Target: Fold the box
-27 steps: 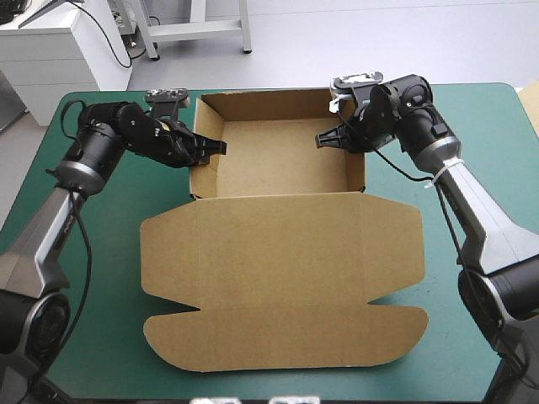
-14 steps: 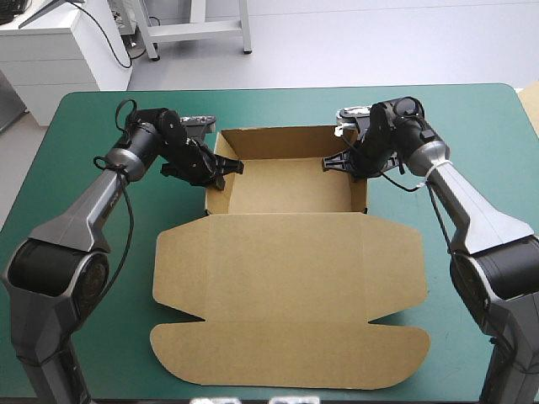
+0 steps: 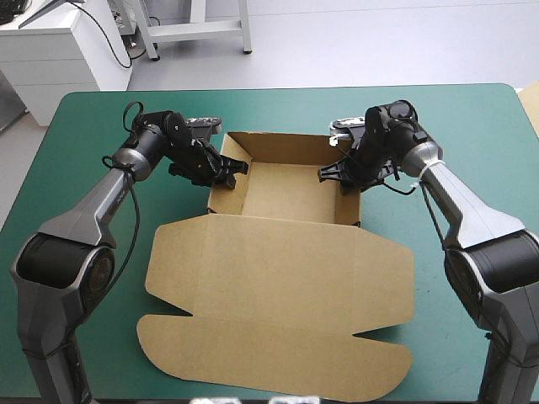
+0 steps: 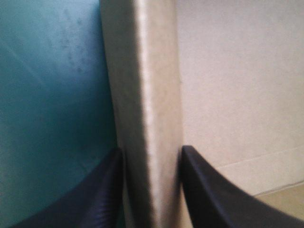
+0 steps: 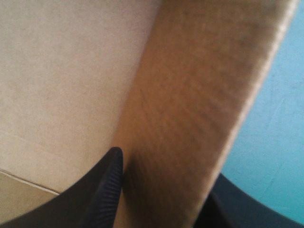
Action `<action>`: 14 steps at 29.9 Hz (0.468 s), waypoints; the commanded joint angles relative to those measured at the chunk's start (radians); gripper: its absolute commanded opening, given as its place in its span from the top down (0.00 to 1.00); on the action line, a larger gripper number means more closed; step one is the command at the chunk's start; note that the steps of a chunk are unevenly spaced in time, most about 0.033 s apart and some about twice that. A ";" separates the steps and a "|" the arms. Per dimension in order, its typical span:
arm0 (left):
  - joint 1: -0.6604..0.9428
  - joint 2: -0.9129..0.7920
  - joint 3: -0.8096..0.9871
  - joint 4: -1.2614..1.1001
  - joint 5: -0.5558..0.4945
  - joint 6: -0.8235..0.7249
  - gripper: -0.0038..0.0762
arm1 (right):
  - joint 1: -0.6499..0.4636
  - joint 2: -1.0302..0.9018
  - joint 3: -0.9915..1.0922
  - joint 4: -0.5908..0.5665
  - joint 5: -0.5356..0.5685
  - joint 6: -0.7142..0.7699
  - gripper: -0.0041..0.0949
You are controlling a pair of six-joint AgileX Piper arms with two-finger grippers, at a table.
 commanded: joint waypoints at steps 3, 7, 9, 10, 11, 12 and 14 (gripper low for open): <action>-0.006 -0.062 -0.037 -0.039 0.039 0.006 0.32 | 0.002 -0.056 -0.087 -0.019 0.017 -0.014 0.51; -0.004 -0.066 -0.083 -0.032 0.086 0.006 0.34 | 0.002 -0.056 -0.167 0.000 0.037 -0.014 0.51; -0.004 -0.068 -0.116 -0.034 0.095 0.006 0.35 | 0.002 -0.056 -0.206 -0.004 0.045 -0.014 0.52; -0.004 -0.070 -0.146 -0.036 0.106 0.006 0.36 | 0.002 -0.056 -0.227 -0.014 0.050 -0.021 0.52; -0.004 -0.070 -0.183 -0.036 0.121 0.006 0.36 | 0.002 -0.056 -0.243 -0.018 0.058 -0.030 0.52; -0.004 -0.070 -0.223 -0.036 0.142 0.006 0.36 | 0.002 -0.056 -0.260 -0.020 0.060 -0.041 0.52; -0.004 -0.070 -0.300 -0.028 0.187 0.006 0.39 | 0.002 -0.056 -0.289 -0.020 0.060 -0.053 0.51</action>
